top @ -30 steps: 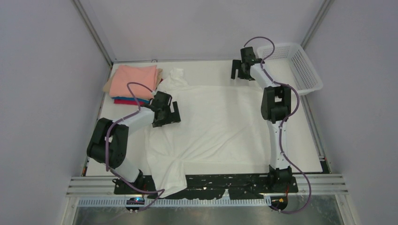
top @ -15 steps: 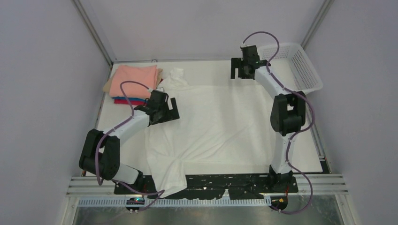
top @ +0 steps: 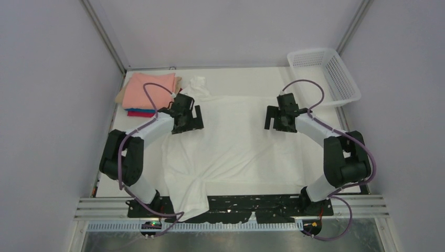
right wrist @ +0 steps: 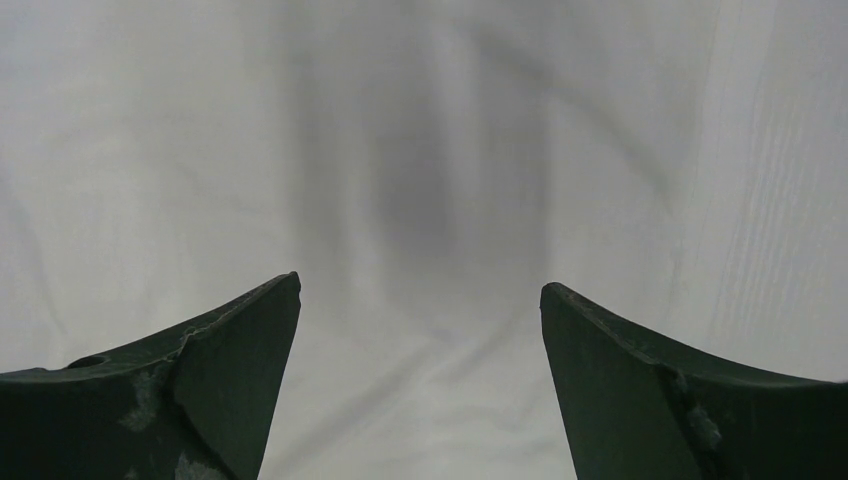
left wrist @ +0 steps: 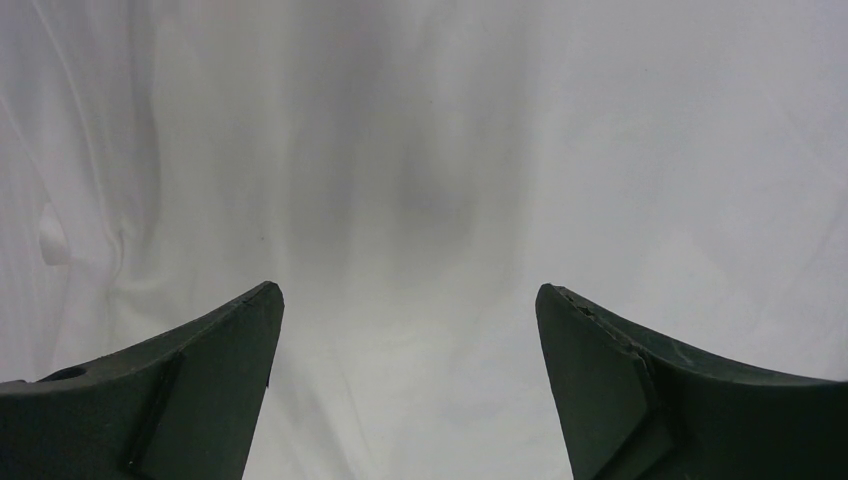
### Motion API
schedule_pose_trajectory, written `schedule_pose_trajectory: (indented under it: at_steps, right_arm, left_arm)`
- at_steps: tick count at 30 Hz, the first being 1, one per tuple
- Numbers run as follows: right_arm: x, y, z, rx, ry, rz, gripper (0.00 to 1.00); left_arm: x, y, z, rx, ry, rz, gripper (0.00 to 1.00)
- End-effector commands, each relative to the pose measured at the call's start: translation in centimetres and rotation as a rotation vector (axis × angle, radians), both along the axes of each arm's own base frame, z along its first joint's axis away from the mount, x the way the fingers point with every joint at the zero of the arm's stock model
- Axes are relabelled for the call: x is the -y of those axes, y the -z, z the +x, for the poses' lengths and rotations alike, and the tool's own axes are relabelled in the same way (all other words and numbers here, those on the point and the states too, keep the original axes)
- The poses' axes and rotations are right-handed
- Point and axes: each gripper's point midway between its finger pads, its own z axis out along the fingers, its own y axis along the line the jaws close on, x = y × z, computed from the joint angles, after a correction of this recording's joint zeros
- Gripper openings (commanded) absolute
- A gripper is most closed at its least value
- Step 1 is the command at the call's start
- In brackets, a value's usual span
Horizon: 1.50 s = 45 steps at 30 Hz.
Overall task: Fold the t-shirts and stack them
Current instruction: Flatten out the tshirt
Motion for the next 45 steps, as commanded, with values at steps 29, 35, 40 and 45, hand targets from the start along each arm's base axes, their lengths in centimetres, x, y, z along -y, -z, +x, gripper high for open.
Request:
schedule_pose_trajectory:
  at_steps: [29,35,40,45]
  right_arm:
    - [4.7,0.2,7.8,-0.022,0.137,0.039,0.96]
    - [2.6,-3.5,6.5,0.087,0.066,0.073,0.95]
    - [0.9,-3.9,4.6,0.093,0.012,0.05,0.95]
    - [1.4,-3.0,3.4,0.071,0.035,0.028,0.95]
  left_arm:
    - [2.7,1.9,10.3,-0.129,0.079,-0.002,0.99]
    - [2.1,-5.4,11.8,0.081,0.077,-0.004,0.99]
    - [0.5,-7.2,9.6,0.095,0.037,0.028,0.99]
    - [-1.5,-4.2,6.8,0.001,-0.023,0.094,0.99]
